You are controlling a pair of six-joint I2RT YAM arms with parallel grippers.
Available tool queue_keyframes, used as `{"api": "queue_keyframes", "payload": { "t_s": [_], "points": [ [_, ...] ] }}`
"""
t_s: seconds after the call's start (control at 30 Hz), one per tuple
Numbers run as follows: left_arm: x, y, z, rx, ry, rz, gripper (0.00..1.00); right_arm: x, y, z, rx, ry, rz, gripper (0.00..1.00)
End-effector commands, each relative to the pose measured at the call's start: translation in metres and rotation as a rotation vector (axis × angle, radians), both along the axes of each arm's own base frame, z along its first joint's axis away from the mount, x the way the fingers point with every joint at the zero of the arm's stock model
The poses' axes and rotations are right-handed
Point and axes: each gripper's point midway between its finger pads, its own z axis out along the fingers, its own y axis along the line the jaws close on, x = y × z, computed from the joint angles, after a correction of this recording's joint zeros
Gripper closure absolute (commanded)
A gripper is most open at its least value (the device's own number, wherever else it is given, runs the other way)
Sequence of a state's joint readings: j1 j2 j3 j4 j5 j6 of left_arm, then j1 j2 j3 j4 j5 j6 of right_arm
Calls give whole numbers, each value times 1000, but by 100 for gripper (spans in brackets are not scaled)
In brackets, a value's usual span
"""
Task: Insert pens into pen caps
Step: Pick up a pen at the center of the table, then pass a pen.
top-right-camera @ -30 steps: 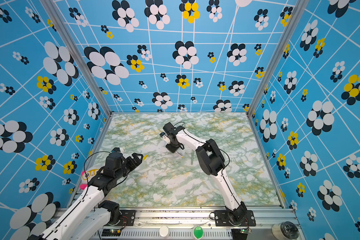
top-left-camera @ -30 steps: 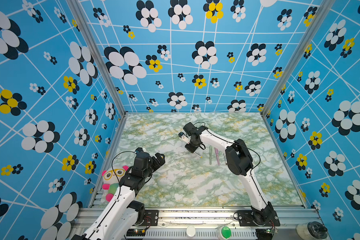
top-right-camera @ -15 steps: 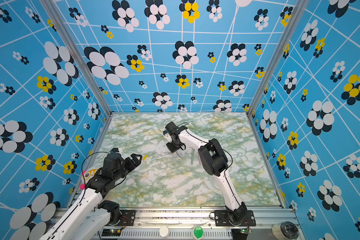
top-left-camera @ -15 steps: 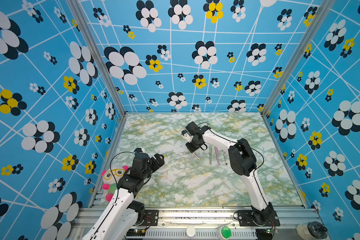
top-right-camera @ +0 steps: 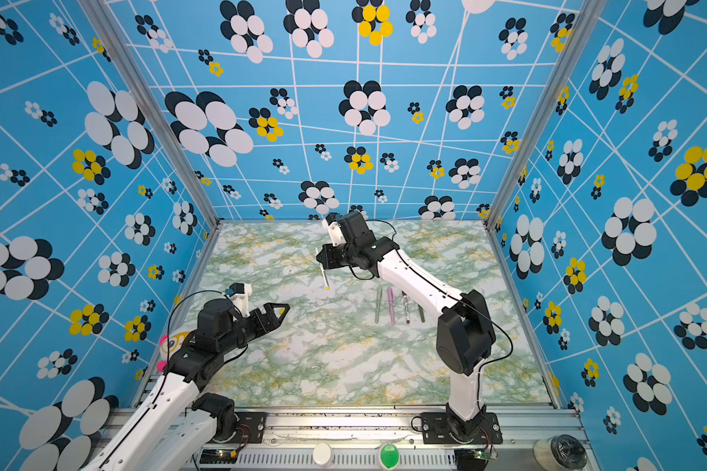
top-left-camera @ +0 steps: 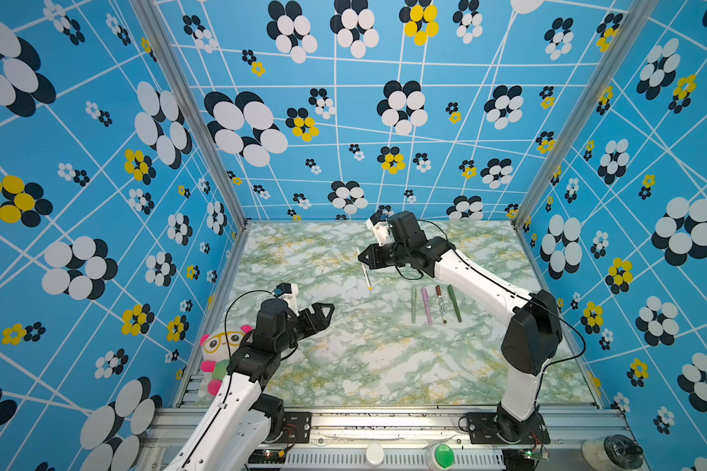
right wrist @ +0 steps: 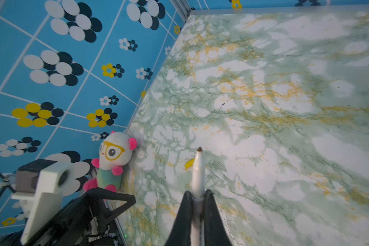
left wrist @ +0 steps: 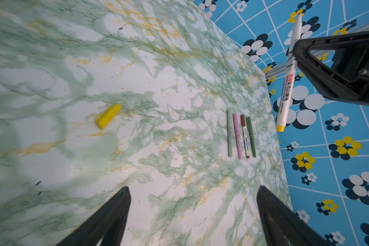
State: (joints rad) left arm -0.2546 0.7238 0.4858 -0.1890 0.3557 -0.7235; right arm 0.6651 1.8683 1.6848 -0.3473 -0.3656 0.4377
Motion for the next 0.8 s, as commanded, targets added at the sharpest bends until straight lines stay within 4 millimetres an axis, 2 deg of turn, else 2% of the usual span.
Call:
{"api": "queue_keyframes", "payload": {
  "t_s": [0.0, 0.13, 0.17, 0.27, 0.47, 0.77],
  "points": [
    [7, -23, 42, -100, -134, -122, 8, -8, 10, 16, 133, 54, 10, 97],
    [12, -40, 60, -184, -188, -182, 10, -16, 13, 24, 179, 65, 35, 97],
    [12, -45, 64, -191, -196, -202, 11, -20, 11, 12, 167, 89, 35, 97],
    [14, -57, 70, -188, -204, -250, 13, -26, 12, 13, 194, 100, 57, 97],
    [23, -68, 69, -193, -190, -268, 17, -36, 13, 24, 260, 102, 86, 97],
    [32, -87, 66, -186, -179, -307, 28, -45, 17, 27, 287, 108, 116, 97]
  ]
}}
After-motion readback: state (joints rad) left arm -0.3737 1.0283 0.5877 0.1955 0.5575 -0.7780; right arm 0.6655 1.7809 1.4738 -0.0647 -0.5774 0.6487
